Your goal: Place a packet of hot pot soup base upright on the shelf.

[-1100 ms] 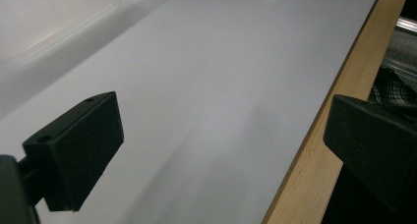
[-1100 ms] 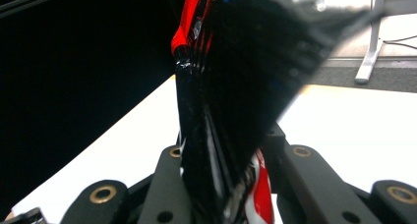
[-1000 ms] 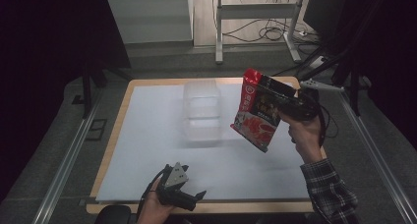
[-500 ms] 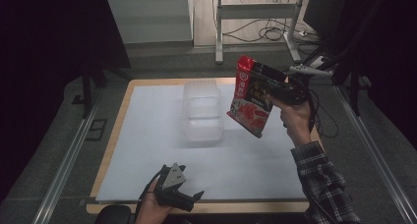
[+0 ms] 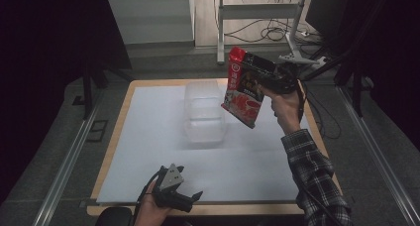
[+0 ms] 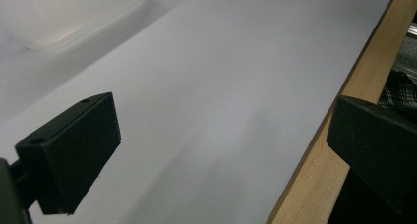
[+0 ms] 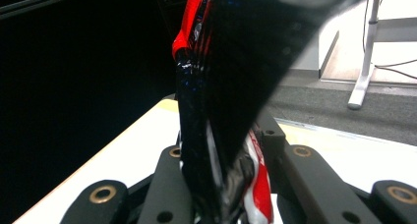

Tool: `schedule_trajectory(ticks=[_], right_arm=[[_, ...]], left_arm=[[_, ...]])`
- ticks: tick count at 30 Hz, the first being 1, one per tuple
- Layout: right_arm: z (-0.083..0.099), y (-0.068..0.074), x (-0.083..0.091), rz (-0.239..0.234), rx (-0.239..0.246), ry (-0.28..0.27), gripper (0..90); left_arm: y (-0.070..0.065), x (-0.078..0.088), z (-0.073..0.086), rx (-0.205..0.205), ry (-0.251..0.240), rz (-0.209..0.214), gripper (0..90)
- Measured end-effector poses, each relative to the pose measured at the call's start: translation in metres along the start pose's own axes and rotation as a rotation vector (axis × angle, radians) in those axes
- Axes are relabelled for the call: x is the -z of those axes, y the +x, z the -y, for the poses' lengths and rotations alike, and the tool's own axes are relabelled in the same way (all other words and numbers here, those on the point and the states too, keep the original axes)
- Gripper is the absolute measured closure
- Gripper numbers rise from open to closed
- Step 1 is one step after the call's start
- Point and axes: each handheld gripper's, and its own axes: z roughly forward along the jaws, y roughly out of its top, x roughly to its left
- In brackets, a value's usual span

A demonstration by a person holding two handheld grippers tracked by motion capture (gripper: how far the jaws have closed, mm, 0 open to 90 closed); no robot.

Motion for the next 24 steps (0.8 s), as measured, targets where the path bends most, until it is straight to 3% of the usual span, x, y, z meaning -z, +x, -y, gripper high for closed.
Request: schedule_trajectory(ticks=[24], right_arm=[[-0.014,0.002,-0.092,-0.052,0.014,-0.004,75.0]], left_arm=[[0.003,0.0,0.001,0.002,0.002,0.0,0.0]])
